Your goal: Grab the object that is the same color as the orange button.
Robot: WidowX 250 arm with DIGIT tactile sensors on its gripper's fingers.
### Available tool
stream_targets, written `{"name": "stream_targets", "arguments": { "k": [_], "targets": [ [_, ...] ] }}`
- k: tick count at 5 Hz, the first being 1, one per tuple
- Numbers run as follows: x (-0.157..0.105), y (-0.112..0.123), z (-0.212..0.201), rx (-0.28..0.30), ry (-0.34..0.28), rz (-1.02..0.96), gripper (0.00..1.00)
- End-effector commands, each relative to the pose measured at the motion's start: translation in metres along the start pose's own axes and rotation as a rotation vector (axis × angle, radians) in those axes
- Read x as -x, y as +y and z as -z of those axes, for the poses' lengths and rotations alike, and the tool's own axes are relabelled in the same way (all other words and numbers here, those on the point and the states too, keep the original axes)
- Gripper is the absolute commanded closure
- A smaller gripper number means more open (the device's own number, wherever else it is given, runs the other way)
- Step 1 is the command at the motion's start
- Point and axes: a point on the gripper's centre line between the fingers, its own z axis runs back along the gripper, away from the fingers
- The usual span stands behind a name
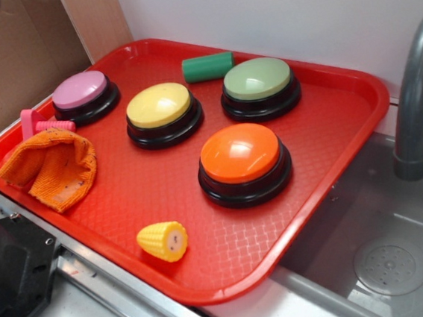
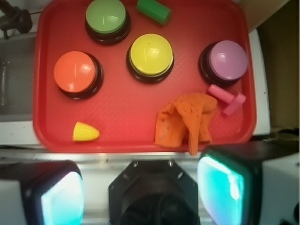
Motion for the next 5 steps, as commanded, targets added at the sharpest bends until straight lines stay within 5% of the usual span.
{"name": "stream_targets", "arguments": {
  "k": [1, 4, 5],
  "targets": [
    [-0.016, 0.041, 0.053, -0.061, -0.013, -0.112, 0.0],
    [-0.005, 0.088, 0.138, -0.123, 0.035, -0.3, 0.0],
    [-0.014, 0.088, 0.176, -0.041, -0.025, -0.226, 0.0]
  ]
}}
